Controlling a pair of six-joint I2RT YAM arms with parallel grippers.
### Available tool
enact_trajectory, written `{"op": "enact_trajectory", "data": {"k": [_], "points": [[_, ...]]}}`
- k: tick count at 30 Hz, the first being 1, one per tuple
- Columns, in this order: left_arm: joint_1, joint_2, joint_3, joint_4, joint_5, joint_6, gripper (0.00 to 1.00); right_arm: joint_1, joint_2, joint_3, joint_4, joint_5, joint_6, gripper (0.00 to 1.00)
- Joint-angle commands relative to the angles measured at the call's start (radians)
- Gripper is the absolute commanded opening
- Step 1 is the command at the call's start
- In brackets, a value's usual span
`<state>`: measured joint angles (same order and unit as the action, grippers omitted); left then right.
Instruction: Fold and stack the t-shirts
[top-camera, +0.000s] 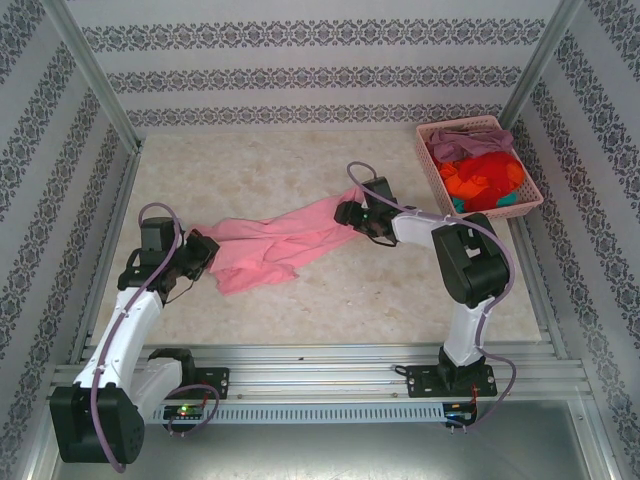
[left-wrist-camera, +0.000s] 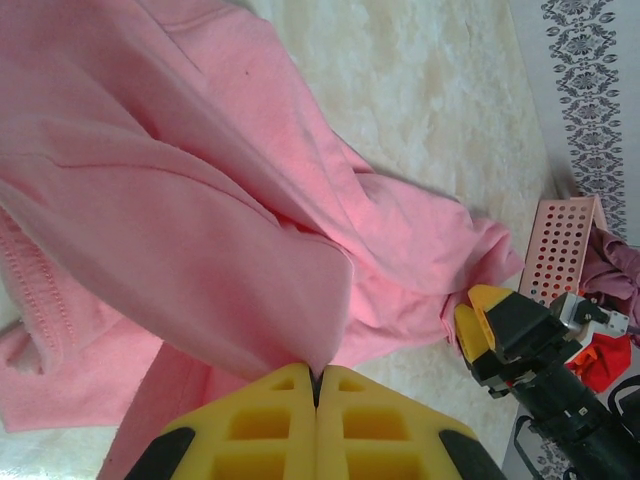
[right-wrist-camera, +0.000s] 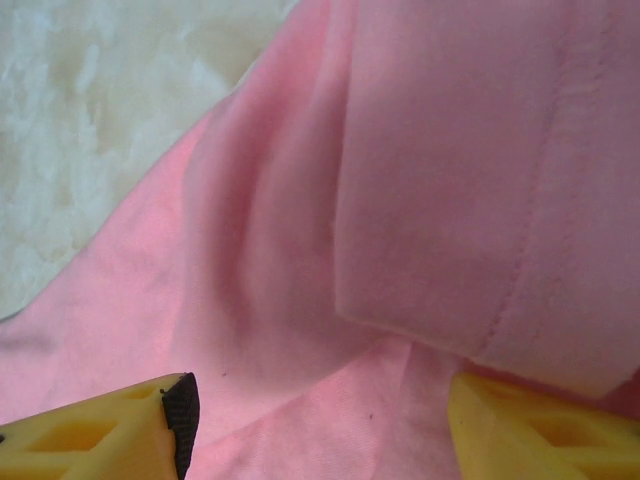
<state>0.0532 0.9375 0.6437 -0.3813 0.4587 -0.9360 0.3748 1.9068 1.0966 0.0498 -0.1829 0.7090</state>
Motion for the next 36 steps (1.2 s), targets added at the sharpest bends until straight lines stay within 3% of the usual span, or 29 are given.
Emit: {"op": "enact_trajectory", "data": {"k": [1,14,18,24,32,34,36], "points": [[0.021,-0.009,-0.006,-0.004,0.018,0.013,0.0,-0.035,0.007,0.045,-0.005,0.061,0.005,0.67],[0.033,0.005,-0.03,0.02,0.027,0.016,0.0,-0.118,0.058,0.109,0.003,0.074,0.005,0.66],[0.034,0.016,-0.033,0.034,0.034,0.015,0.0,-0.133,0.072,0.12,0.012,0.077,0.015,0.62],[0.034,0.024,-0.032,0.038,0.041,0.016,0.0,-0.149,0.08,0.124,0.041,0.072,0.044,0.47],[0.036,0.024,-0.031,0.038,0.04,0.019,0.0,-0.15,0.071,0.117,0.055,0.035,0.056,0.16],[0.036,0.023,-0.031,0.039,0.037,0.019,0.0,-0.151,0.059,0.11,0.05,0.035,0.05,0.22],[0.037,0.027,-0.029,0.042,0.039,0.019,0.0,-0.152,0.039,0.097,0.043,0.041,0.05,0.46]]}}
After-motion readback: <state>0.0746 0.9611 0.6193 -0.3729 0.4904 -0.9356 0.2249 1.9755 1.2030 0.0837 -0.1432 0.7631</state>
